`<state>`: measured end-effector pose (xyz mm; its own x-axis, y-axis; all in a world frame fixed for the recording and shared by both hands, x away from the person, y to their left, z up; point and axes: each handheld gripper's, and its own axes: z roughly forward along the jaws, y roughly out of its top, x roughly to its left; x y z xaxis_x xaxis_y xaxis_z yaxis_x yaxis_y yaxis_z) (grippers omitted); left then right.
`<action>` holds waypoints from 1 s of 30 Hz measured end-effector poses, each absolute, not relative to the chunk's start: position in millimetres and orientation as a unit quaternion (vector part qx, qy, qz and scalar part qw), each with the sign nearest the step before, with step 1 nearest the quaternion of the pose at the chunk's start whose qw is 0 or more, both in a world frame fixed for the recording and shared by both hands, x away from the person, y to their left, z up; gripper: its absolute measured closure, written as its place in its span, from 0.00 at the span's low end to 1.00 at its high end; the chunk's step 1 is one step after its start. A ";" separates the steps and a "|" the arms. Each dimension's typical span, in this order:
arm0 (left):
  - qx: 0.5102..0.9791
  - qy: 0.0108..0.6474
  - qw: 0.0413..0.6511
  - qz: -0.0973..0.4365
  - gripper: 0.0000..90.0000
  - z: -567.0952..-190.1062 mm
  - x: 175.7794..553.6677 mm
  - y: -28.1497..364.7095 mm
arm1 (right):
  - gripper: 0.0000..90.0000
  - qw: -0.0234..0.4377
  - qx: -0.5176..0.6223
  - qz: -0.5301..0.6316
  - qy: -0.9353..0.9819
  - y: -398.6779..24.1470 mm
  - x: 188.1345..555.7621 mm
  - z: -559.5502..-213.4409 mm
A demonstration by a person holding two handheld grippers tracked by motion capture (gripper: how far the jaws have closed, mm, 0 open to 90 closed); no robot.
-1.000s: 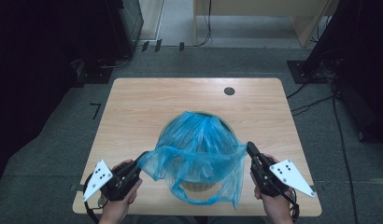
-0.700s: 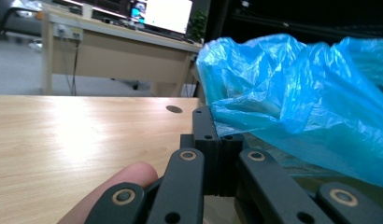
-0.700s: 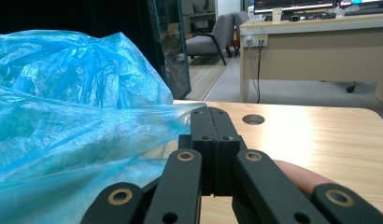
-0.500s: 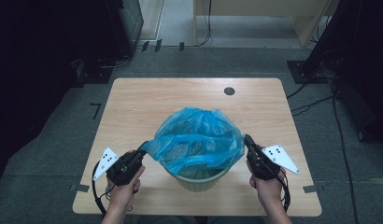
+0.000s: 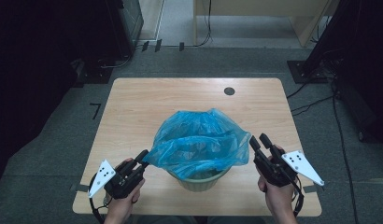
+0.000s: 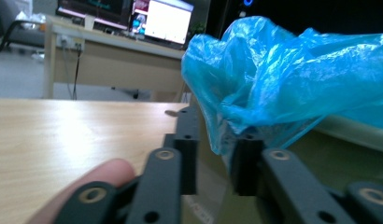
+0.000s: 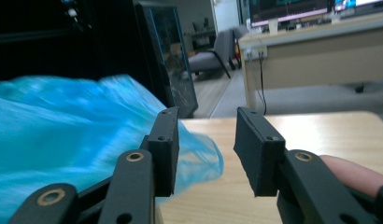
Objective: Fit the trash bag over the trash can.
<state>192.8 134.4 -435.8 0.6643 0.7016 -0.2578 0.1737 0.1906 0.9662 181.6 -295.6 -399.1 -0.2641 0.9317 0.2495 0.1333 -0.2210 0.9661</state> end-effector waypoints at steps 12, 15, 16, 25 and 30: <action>0.594 0.310 0.709 0.219 0.47 -418.6 172.7 133.0 | 0.48 0.337 0.470 0.622 0.528 -290.0 139.8 -369.2; 0.598 0.297 0.711 0.221 0.48 -416.8 169.0 129.0 | 0.45 0.328 0.458 0.625 0.540 -280.5 130.3 -368.1; 0.598 0.296 0.711 0.221 0.49 -417.0 168.4 127.4 | 0.44 0.326 0.456 0.625 0.543 -277.5 128.3 -368.6; 0.613 0.272 0.709 0.220 0.72 -420.1 162.5 115.4 | 0.20 0.276 0.492 0.607 0.560 -261.8 136.7 -379.6; 0.612 0.280 0.707 0.218 0.79 -421.0 163.4 115.9 | 0.80 0.262 0.491 0.606 0.569 -254.9 143.2 -389.7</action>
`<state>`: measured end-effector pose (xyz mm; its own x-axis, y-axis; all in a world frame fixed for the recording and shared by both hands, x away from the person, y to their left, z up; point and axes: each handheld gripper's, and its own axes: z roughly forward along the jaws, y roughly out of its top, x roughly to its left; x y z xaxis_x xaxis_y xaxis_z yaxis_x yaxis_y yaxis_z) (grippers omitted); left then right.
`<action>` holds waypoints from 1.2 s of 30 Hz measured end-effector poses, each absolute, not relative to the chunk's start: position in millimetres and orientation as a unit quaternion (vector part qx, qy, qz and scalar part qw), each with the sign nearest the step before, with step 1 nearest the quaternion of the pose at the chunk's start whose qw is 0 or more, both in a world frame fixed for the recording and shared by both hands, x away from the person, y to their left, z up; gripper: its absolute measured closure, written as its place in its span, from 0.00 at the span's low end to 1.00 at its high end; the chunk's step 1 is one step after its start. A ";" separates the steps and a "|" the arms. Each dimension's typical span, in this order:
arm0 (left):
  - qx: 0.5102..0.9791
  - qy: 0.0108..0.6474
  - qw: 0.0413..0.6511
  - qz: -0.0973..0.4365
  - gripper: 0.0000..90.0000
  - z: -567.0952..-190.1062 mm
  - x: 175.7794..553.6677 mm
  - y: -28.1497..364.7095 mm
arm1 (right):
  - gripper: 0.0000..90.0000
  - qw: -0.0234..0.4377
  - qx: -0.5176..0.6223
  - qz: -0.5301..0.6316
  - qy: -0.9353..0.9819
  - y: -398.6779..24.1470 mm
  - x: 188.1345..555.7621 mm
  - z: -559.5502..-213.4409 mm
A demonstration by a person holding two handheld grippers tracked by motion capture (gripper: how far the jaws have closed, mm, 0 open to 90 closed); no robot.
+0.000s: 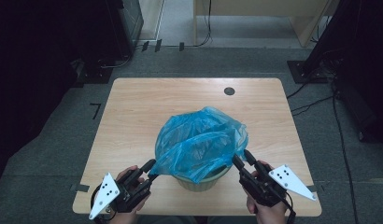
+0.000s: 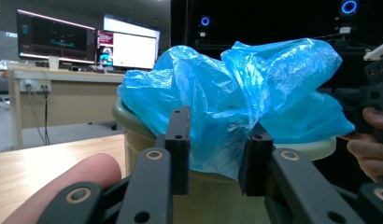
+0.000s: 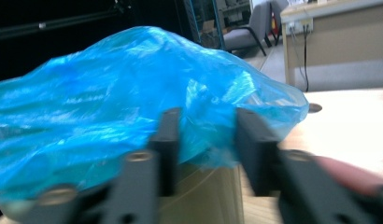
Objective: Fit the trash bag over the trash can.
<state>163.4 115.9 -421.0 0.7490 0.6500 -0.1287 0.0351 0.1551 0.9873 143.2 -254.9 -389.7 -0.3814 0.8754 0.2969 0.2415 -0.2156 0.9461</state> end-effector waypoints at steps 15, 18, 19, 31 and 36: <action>0.581 0.297 0.736 0.180 0.89 -402.2 146.9 136.9 | 1.00 0.327 0.446 0.596 0.582 -265.3 101.8 -395.0; 0.577 0.294 0.743 0.169 0.88 -401.7 137.6 139.7 | 1.00 0.327 0.442 0.600 0.581 -265.8 93.3 -393.5; 0.579 0.293 0.742 0.169 0.88 -403.1 133.2 140.7 | 1.00 0.326 0.440 0.602 0.581 -266.1 88.8 -393.5; 0.585 0.416 0.687 0.113 0.89 -448.8 154.2 136.8 | 1.00 0.285 0.501 0.568 0.587 -266.9 98.8 -431.4; 0.565 0.444 0.686 0.113 0.83 -448.1 179.2 136.0 | 1.00 0.316 0.486 0.559 0.594 -258.1 116.2 -426.0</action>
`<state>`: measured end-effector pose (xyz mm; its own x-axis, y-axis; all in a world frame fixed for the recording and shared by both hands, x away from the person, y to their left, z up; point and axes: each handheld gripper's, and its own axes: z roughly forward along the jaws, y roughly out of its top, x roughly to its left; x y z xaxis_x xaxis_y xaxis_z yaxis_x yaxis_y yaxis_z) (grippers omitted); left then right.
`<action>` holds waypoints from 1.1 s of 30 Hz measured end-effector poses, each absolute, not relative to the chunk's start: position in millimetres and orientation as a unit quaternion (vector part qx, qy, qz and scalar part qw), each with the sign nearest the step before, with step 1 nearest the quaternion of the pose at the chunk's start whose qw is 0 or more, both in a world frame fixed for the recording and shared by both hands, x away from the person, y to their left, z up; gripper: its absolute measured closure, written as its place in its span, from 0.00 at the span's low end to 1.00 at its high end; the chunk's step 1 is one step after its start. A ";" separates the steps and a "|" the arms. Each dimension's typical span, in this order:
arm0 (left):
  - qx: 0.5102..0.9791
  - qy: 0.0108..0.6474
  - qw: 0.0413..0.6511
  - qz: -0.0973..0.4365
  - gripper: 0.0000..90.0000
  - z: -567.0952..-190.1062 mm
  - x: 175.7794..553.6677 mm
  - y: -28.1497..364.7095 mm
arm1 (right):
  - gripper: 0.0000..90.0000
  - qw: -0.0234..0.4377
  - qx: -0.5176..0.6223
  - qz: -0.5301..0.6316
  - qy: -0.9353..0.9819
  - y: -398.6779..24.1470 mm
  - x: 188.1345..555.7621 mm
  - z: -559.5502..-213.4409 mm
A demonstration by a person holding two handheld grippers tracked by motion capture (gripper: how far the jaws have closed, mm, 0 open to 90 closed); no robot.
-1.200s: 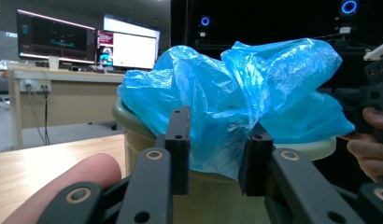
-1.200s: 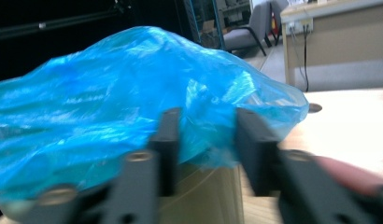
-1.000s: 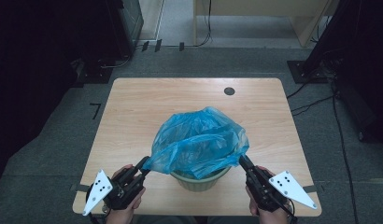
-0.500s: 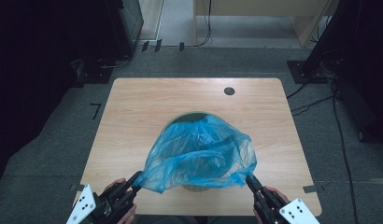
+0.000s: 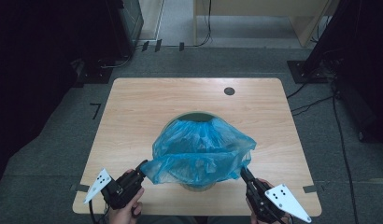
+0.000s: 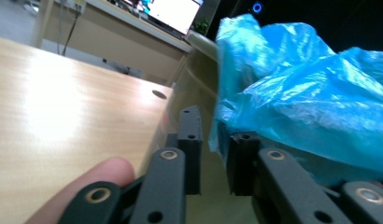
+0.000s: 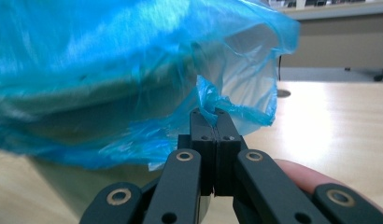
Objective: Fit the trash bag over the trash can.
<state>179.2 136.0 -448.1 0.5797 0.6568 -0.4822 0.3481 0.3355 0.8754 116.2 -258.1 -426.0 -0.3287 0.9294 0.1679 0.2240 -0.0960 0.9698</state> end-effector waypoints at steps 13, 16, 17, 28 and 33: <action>0.564 0.468 0.676 0.078 0.77 -479.9 212.7 137.4 | 1.00 0.316 0.490 0.529 0.617 -247.3 151.4 -443.8; 0.577 0.476 0.657 0.092 0.81 -484.1 216.8 131.0 | 1.00 0.314 0.492 0.517 0.627 -242.2 158.7 -452.5; 0.594 0.480 0.637 0.103 0.82 -488.3 219.5 126.2 | 1.00 0.309 0.497 0.505 0.635 -239.3 164.8 -461.1; 0.637 0.393 0.655 0.103 0.43 -490.6 209.1 147.2 | 1.00 0.311 0.510 0.507 0.621 -250.1 164.1 -465.3; 0.652 0.341 0.666 0.123 0.35 -482.4 198.6 161.8 | 0.99 0.316 0.505 0.521 0.611 -255.7 158.9 -458.3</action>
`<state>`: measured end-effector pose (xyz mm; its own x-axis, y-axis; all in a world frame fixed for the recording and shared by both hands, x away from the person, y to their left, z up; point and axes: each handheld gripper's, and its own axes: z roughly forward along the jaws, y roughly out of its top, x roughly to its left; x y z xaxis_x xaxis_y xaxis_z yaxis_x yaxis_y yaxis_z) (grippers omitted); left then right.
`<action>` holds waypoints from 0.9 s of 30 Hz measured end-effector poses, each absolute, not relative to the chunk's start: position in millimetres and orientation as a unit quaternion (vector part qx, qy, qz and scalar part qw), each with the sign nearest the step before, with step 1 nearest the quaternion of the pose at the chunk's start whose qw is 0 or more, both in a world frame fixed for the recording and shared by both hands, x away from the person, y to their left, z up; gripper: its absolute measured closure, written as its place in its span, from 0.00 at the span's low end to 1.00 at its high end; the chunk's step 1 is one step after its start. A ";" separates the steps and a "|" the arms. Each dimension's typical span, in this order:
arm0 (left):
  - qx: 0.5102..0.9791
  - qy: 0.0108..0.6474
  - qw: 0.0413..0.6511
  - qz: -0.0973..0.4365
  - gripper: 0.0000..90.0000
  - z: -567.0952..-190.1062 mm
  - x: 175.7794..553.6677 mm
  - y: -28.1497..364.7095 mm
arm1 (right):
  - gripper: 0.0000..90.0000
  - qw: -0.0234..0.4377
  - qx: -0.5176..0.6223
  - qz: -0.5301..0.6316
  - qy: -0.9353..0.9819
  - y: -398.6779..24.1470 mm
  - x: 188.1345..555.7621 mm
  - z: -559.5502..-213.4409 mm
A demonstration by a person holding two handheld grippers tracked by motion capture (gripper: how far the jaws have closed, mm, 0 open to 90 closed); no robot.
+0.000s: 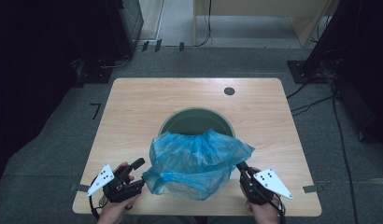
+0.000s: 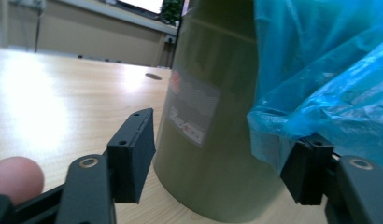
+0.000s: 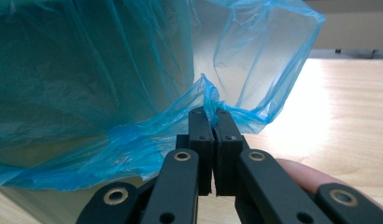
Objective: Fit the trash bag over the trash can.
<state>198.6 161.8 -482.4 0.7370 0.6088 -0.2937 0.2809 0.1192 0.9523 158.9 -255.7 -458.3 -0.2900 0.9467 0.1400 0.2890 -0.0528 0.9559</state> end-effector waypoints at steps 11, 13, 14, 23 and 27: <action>0.629 0.371 0.666 0.150 0.66 -478.9 193.6 139.9 | 0.71 0.291 0.480 0.535 0.632 -253.0 154.8 -458.3; 0.612 0.384 0.676 0.147 0.75 -476.9 194.9 143.5 | 0.55 0.290 0.472 0.536 0.637 -255.3 151.6 -458.3; 0.600 0.395 0.680 0.148 0.82 -475.1 195.7 147.5 | 0.51 0.288 0.464 0.538 0.642 -260.8 147.3 -457.0; 0.586 0.417 0.678 0.151 0.90 -468.5 197.9 148.5 | 0.39 0.330 0.431 0.554 0.632 -282.5 125.5 -443.9; 0.586 0.414 0.679 0.154 0.87 -465.3 196.9 146.3 | 0.34 0.360 0.411 0.561 0.622 -280.8 120.7 -435.7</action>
